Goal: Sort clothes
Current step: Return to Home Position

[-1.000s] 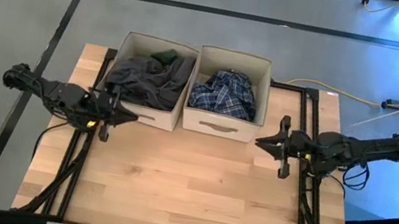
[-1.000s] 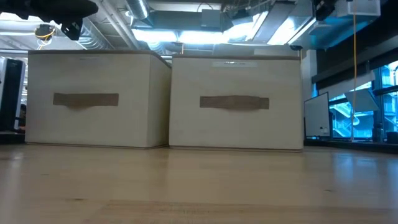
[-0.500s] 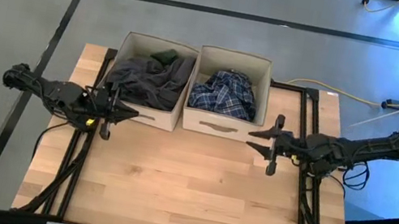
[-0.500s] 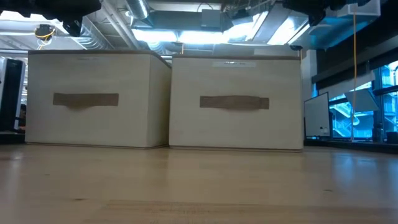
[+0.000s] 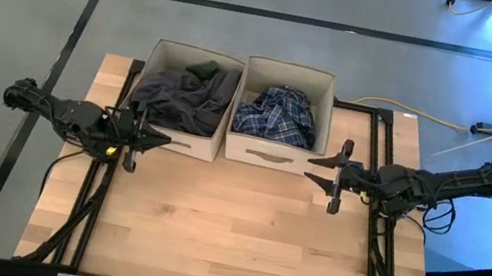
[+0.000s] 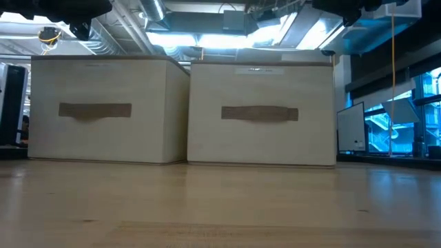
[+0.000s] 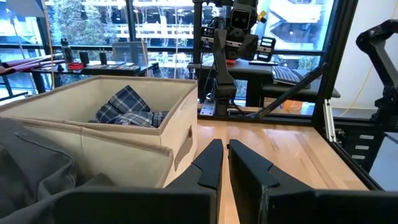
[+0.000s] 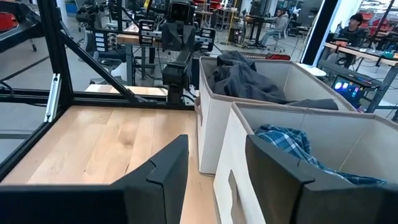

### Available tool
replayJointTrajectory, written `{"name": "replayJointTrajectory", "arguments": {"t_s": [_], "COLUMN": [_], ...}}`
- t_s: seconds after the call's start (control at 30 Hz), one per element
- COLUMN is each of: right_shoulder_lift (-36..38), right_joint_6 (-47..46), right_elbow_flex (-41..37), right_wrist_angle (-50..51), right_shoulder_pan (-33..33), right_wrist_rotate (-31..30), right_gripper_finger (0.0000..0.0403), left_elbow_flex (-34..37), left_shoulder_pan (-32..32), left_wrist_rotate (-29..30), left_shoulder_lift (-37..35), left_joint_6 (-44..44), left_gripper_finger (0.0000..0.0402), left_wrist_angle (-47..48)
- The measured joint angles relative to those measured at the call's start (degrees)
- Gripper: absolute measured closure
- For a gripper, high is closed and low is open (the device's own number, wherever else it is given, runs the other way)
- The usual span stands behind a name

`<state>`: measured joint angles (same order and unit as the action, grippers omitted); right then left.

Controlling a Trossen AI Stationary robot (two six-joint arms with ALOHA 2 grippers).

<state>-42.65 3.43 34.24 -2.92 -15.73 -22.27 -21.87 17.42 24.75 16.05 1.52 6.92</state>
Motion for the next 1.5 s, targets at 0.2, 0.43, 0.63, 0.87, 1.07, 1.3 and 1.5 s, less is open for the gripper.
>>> {"name": "replayJointTrajectory", "arguments": {"t_s": [0.2, 0.43, 0.63, 0.87, 1.07, 1.3, 1.5], "right_shoulder_lift": [0.02, 0.02, 0.02, 0.02, 0.02, 0.02, 0.04], "right_joint_6": [-0.12, -0.12, -0.12, -0.12, -0.12, -0.79, -5.11], "right_elbow_flex": [0.00, 0.00, 0.00, 0.00, 0.00, 0.02, -2.01], "right_wrist_angle": [0.00, 0.00, 0.02, 0.02, 0.03, 3.88, 6.82], "right_shoulder_pan": [0.00, 0.00, 0.00, 0.00, 0.00, 0.00, -0.02], "right_wrist_rotate": [0.27, 0.27, 0.27, 0.26, 0.25, 0.25, 0.27], "right_gripper_finger": [0.0240, 0.0240, 0.0240, 0.0240, 0.0240, 0.0240, 0.0240], "left_elbow_flex": [0.00, -0.02, -0.04, -0.04, -0.04, -0.09, 1.83], "left_shoulder_pan": [0.01, 0.01, 0.01, 0.01, 0.01, 0.01, 0.51], "left_wrist_rotate": [0.00, -0.02, 0.01, 0.07, 0.11, 0.11, -0.38], "left_shoulder_lift": [0.00, 0.00, 0.00, 0.00, 0.00, -0.06, -0.82], "left_joint_6": [0.13, 0.29, 1.99, 2.79, 2.98, 1.91, 5.47], "left_gripper_finger": [0.0384, 0.0384, 0.0384, 0.0384, 0.0345, 0.0285, 0.0286], "left_wrist_angle": [0.00, -0.01, -0.04, 0.11, 0.20, 3.90, 6.89]}}
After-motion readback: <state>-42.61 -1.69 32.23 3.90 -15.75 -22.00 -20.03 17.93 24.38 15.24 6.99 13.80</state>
